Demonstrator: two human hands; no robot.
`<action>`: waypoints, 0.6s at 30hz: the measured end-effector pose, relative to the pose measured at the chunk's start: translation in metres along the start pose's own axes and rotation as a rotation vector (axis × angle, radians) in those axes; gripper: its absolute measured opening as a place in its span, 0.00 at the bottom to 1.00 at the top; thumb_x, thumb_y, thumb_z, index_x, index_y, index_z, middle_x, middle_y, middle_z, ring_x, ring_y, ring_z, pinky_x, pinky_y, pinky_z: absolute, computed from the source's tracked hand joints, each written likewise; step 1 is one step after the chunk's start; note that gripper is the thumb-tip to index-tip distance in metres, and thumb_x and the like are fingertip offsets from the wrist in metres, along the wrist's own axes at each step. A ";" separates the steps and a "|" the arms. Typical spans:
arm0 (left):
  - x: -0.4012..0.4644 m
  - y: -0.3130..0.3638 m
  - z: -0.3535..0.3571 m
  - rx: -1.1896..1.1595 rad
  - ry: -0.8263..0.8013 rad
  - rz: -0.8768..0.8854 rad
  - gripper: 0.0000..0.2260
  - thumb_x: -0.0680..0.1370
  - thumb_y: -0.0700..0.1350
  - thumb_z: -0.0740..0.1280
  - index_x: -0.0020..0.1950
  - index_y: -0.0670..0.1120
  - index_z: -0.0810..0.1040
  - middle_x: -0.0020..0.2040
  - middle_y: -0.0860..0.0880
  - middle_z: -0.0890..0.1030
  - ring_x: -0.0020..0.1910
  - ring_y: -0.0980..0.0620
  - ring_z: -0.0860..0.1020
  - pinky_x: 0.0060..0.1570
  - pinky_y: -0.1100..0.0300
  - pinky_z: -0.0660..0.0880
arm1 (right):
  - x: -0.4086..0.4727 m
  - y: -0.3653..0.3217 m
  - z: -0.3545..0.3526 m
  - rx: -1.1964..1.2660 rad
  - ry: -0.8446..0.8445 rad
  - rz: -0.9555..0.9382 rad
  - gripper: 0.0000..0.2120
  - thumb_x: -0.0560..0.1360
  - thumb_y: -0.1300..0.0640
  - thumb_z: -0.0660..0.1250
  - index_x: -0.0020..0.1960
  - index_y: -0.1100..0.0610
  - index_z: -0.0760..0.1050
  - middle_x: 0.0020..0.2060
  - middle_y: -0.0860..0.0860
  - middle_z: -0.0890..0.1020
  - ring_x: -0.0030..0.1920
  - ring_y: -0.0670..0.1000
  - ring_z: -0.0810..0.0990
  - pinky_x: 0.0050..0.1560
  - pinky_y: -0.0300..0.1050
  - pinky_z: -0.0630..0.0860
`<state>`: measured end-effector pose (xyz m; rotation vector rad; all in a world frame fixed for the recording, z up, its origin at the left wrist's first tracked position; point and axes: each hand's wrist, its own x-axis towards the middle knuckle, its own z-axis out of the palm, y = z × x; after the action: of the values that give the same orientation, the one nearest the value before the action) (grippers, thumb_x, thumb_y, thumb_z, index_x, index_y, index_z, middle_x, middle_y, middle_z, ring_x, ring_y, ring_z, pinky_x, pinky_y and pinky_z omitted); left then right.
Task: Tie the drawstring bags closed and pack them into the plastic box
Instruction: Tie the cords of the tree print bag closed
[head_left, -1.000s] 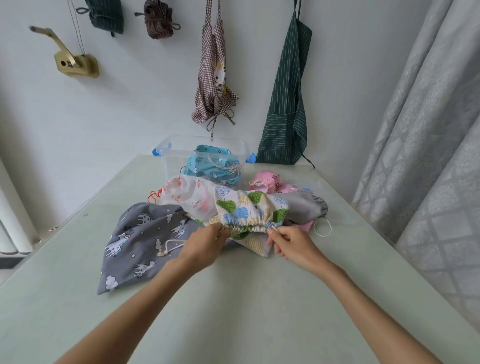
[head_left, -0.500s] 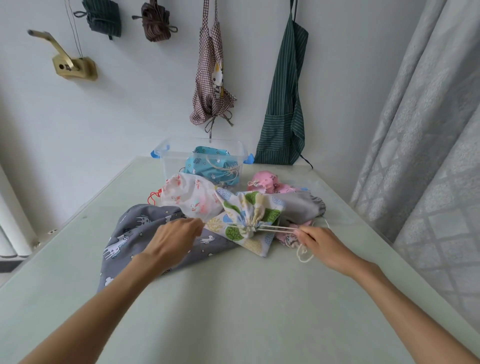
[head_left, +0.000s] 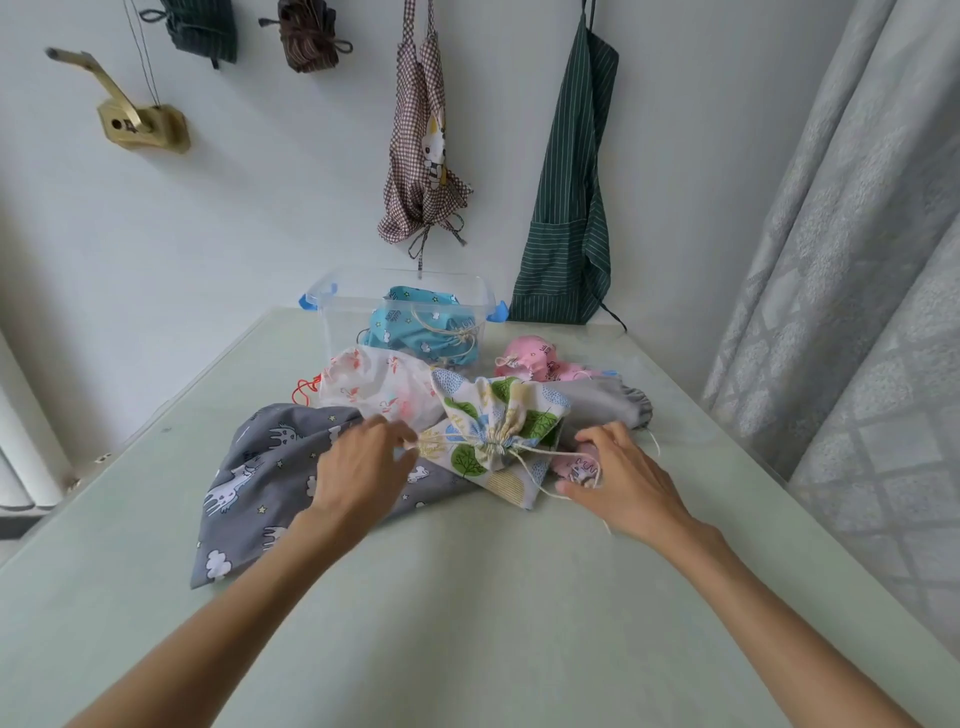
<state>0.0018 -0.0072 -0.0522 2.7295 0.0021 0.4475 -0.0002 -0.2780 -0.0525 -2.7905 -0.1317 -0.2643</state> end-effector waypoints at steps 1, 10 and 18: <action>0.000 0.007 0.001 -0.109 -0.058 -0.057 0.09 0.78 0.51 0.63 0.51 0.51 0.81 0.50 0.48 0.82 0.48 0.46 0.80 0.45 0.55 0.77 | 0.000 -0.009 0.001 0.016 0.050 -0.010 0.26 0.69 0.40 0.70 0.62 0.50 0.67 0.58 0.46 0.69 0.55 0.51 0.76 0.43 0.44 0.70; 0.007 0.056 0.029 -1.242 -0.091 -0.594 0.08 0.78 0.49 0.66 0.48 0.45 0.80 0.45 0.50 0.80 0.39 0.57 0.78 0.28 0.65 0.67 | 0.015 -0.053 0.022 0.146 -0.015 0.109 0.15 0.73 0.44 0.67 0.42 0.57 0.77 0.42 0.51 0.82 0.47 0.55 0.80 0.46 0.46 0.73; 0.006 0.059 0.025 -1.490 0.059 -0.551 0.07 0.79 0.43 0.65 0.44 0.44 0.81 0.38 0.49 0.79 0.39 0.58 0.77 0.32 0.71 0.76 | 0.017 -0.054 0.017 0.806 -0.037 0.068 0.13 0.78 0.57 0.63 0.36 0.56 0.76 0.26 0.51 0.76 0.21 0.41 0.71 0.27 0.33 0.67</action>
<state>0.0117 -0.0711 -0.0506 1.1712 0.2960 0.1949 0.0131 -0.2205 -0.0480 -1.9944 -0.1175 -0.1046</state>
